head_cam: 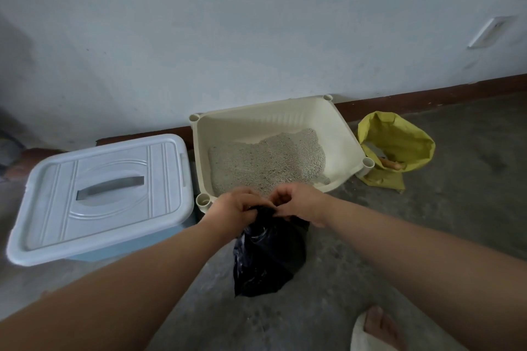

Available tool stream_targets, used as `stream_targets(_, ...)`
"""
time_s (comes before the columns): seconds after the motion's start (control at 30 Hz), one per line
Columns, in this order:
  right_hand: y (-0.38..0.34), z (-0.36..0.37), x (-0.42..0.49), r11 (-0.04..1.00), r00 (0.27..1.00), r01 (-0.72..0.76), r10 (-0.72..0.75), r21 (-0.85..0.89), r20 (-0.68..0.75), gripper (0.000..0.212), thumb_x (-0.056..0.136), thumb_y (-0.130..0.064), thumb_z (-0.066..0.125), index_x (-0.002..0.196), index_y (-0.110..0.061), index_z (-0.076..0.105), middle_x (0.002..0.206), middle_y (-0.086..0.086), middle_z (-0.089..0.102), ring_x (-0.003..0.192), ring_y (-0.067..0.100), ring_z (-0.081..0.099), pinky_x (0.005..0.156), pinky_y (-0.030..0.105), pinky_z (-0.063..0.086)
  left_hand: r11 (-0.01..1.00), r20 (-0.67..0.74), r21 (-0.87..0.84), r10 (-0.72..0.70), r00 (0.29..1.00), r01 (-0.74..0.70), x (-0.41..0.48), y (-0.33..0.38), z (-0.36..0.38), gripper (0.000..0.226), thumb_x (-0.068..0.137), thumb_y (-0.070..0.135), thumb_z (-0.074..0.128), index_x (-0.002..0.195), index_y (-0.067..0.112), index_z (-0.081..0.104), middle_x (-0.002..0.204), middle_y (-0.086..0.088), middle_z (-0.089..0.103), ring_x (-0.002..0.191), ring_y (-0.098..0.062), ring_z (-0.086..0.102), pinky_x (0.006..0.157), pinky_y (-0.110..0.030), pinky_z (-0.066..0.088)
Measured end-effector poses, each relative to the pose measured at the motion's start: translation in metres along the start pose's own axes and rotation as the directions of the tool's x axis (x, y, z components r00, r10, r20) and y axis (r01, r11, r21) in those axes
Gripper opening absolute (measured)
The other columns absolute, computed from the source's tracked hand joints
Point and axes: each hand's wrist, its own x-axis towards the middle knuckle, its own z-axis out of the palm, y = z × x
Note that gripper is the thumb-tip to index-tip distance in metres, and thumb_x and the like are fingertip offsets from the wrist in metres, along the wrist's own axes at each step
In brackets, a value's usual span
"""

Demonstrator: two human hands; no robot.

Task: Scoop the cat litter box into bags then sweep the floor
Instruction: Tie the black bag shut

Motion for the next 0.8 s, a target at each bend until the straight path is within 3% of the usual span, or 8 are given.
stream_targets(0.13, 0.007, -0.015, -0.001, 1.0, 1.0, -0.004, 0.004, -0.003, -0.017, 0.023, 0.081, 0.01, 0.065, 0.081, -0.013, 0.068, 0.072, 0.003, 0.065, 0.062, 0.01, 0.058, 0.062, 0.018, 0.049, 0.983, -0.019, -0.163, -0.084, 0.996, 0.08, -0.003, -0.001, 0.001, 0.019, 0.084, 0.014, 0.07, 0.091, 0.03, 0.075, 0.098, 0.016, 0.059, 0.082, 0.002, 0.056, 0.074, -0.009, 0.044)
stream_targets(0.2, 0.013, -0.025, -0.001, 0.992, 0.996, -0.026, 0.015, -0.127, -0.084, 0.015, 0.081, 0.006, 0.068, 0.083, -0.009, 0.071, 0.065, -0.002, 0.065, 0.056, 0.004, 0.058, 0.058, 0.013, 0.049, 0.981, 0.007, -0.165, -0.104, 0.995, 0.104, -0.005, -0.008, -0.002, 0.016, 0.084, 0.017, 0.071, 0.088, 0.033, 0.073, 0.101, 0.018, 0.059, 0.087, 0.001, 0.057, 0.082, -0.014, 0.044)
stream_targets(0.33, 0.029, -0.045, 0.002, 0.873, 0.991, -0.071, 0.007, -0.483, -0.132, 0.013, 0.081, -0.006, 0.071, 0.092, -0.011, 0.074, 0.072, -0.009, 0.063, 0.065, 0.002, 0.057, 0.06, 0.005, 0.042, 0.978, 0.076, -0.125, -0.157, 0.985, 0.166, -0.012, -0.017, -0.01, 0.014, 0.085, 0.023, 0.07, 0.089, 0.036, 0.072, 0.11, 0.012, 0.06, 0.1, -0.005, 0.058, 0.084, -0.004, 0.037)
stream_targets(0.47, 0.038, -0.043, 0.012, 0.756, 0.985, -0.125, 0.014, -0.643, -0.175, 0.02, 0.081, -0.005, 0.069, 0.099, -0.012, 0.074, 0.096, 0.003, 0.069, 0.088, 0.015, 0.061, 0.069, 0.011, 0.041, 0.884, 0.197, -0.311, -0.299, 0.934, 0.349, -0.015, -0.007, -0.009, 0.011, 0.092, 0.024, 0.062, 0.095, 0.029, 0.071, 0.097, -0.004, 0.069, 0.083, -0.01, 0.062, 0.081, -0.02, 0.048)
stream_targets(0.57, 0.038, -0.033, 0.016, 0.706, 0.99, -0.139, 0.096, -0.694, -0.101, 0.051, 0.076, -0.003, 0.07, 0.123, -0.02, 0.062, 0.125, 0.006, 0.06, 0.108, 0.019, 0.058, 0.087, 0.02, 0.045, 0.694, 0.294, -0.53, -0.388, 0.873, 0.487, -0.013, 0.002, -0.009, 0.013, 0.095, 0.024, 0.056, 0.098, 0.03, 0.067, 0.098, -0.001, 0.071, 0.09, -0.016, 0.066, 0.094, -0.039, 0.05)
stream_targets(0.7, 0.053, -0.01, 0.015, 0.612, 0.957, -0.14, 0.286, -0.778, 0.052, 0.111, 0.055, -0.039, 0.086, 0.148, -0.029, 0.028, 0.153, 0.004, 0.018, 0.139, 0.028, 0.024, 0.115, 0.037, 0.028, 0.57, 0.314, -0.657, -0.389, 0.866, 0.494, -0.008, 0.004, -0.001, 0.016, 0.096, 0.02, 0.055, 0.107, 0.024, 0.064, 0.098, -0.002, 0.07, 0.089, -0.021, 0.063, 0.082, -0.035, 0.049)
stream_targets(0.73, 0.058, -0.003, 0.014, 0.625, 0.957, -0.153, 0.288, -0.765, 0.044, 0.107, 0.054, -0.047, 0.083, 0.146, -0.025, 0.033, 0.152, 0.006, 0.025, 0.139, 0.027, 0.027, 0.115, 0.037, 0.028, 0.555, 0.311, -0.672, -0.389, 0.867, 0.49, -0.008, 0.004, 0.002, 0.017, 0.096, 0.018, 0.053, 0.109, 0.023, 0.063, 0.098, -0.004, 0.07, 0.089, -0.022, 0.063, 0.077, -0.032, 0.047)
stream_targets(0.8, 0.063, 0.003, 0.015, 0.764, 0.977, -0.17, 0.213, -0.623, -0.006, 0.068, 0.071, -0.04, 0.076, 0.131, -0.016, 0.055, 0.131, 0.01, 0.056, 0.123, 0.023, 0.051, 0.105, 0.031, 0.041, 0.511, 0.305, -0.705, -0.406, 0.861, 0.491, -0.007, 0.006, 0.004, 0.023, 0.097, 0.01, 0.047, 0.11, 0.023, 0.061, 0.099, -0.006, 0.069, 0.088, -0.024, 0.063, 0.069, -0.028, 0.045)
